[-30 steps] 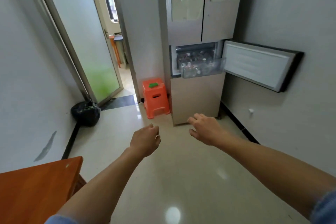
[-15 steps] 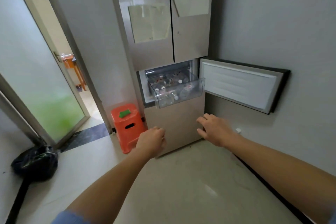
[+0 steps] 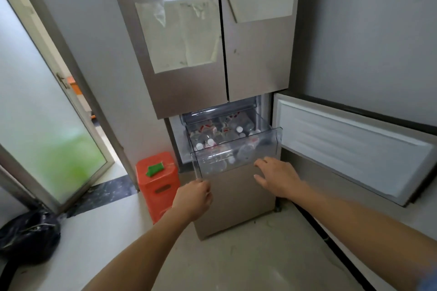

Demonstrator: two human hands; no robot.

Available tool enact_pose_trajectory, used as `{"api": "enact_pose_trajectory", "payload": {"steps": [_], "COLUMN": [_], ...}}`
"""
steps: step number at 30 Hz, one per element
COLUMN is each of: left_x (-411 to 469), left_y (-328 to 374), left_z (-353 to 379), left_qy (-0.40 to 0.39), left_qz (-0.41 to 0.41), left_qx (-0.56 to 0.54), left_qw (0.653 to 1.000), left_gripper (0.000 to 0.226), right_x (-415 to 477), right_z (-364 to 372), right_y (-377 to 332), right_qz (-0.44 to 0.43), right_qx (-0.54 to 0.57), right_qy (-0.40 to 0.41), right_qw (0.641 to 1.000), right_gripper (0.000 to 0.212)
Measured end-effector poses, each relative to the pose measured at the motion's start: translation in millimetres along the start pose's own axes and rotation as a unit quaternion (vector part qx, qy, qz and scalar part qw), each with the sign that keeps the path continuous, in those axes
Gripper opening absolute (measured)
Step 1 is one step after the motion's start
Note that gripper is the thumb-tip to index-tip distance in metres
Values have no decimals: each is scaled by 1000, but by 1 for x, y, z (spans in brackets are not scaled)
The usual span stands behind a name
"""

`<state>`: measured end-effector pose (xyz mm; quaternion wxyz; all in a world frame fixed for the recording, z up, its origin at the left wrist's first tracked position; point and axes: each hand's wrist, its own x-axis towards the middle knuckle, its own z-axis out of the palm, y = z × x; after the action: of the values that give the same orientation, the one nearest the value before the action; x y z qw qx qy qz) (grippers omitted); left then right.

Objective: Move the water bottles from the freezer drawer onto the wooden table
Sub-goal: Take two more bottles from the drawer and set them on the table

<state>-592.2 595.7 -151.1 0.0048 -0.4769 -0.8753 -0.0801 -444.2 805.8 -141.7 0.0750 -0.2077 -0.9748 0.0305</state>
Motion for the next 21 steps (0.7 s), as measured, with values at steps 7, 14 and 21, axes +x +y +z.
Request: {"api": "enact_pose_trajectory", "payload": {"steps": [7,14,21], "left_x": [73,161,234], "left_y": [-41,-97,-142], "left_z": [18,46,71], "left_qy": [-6,-3,-18], "left_qz": [-64,-93,-108], "left_qx": [-30,-59,-79], "left_qw": [997,994,991], "left_gripper": [11,13,16], "right_x": [120,245,359], "right_z": [28,74,119], "right_y": [12,2,-6], "right_qz": [-18,2,115], "right_qx": [52,81,210], "right_qy": [-34,-70,-133], "right_qw": [998,994,962], "right_gripper": [35,33,30]}}
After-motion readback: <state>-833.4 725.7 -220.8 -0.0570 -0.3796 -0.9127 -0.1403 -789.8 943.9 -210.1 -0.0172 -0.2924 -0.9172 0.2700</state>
